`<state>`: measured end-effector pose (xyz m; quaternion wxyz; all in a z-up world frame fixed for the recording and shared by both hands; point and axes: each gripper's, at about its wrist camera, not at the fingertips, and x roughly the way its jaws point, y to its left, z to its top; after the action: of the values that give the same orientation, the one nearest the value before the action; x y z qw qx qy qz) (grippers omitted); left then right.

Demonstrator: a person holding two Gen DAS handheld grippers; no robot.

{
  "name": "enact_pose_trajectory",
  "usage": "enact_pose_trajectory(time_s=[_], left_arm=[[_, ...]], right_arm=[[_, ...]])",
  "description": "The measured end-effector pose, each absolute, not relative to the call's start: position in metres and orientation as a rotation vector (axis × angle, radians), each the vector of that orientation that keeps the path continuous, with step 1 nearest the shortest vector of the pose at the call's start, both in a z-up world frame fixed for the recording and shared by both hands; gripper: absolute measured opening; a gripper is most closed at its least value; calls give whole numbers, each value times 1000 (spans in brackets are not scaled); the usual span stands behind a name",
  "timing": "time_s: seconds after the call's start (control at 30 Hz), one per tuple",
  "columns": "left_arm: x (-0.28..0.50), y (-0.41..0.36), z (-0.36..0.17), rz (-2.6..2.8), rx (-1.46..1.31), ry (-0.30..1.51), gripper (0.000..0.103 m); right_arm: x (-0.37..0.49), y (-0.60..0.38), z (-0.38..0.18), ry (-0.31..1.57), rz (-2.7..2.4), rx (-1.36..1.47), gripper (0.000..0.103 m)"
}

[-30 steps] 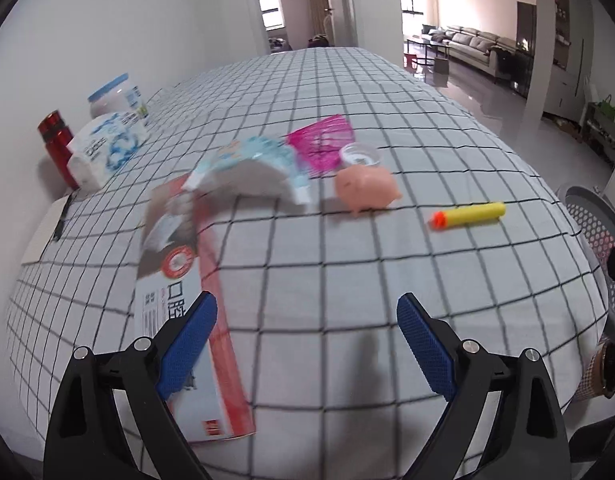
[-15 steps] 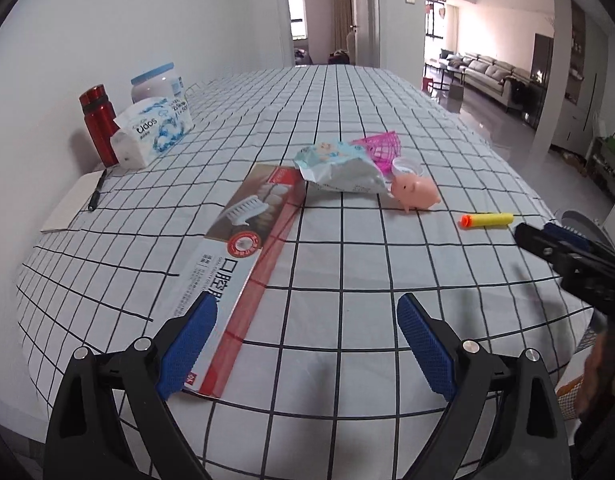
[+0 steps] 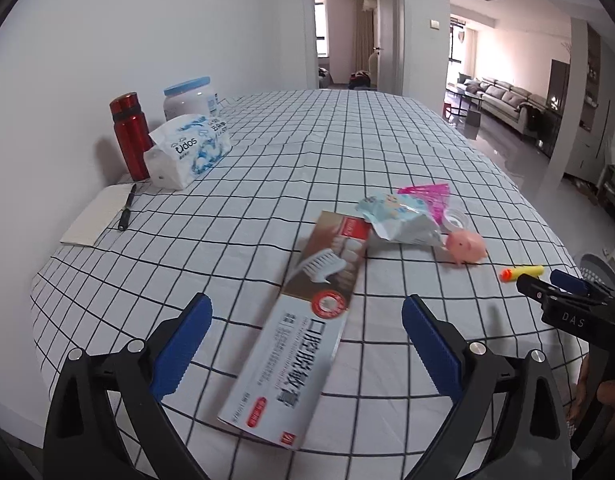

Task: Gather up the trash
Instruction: 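Close the left tool on the toothpaste box while the right tool grasps the yellow dart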

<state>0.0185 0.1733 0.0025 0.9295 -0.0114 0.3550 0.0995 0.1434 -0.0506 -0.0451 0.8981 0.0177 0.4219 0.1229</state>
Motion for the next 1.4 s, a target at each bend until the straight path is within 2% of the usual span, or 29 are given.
enact_pose_trajectory(time_s=[0.57, 0.63, 1.4], left_arm=[[41, 204, -9, 151, -37, 784, 96], [43, 206, -12, 142, -41, 795, 96], [74, 202, -51, 71, -52, 938, 96]], right_arm=[[171, -29, -57, 952, 164, -39, 76], [169, -30, -57, 943, 159, -43, 68], [116, -46, -26, 853, 258, 71, 67]])
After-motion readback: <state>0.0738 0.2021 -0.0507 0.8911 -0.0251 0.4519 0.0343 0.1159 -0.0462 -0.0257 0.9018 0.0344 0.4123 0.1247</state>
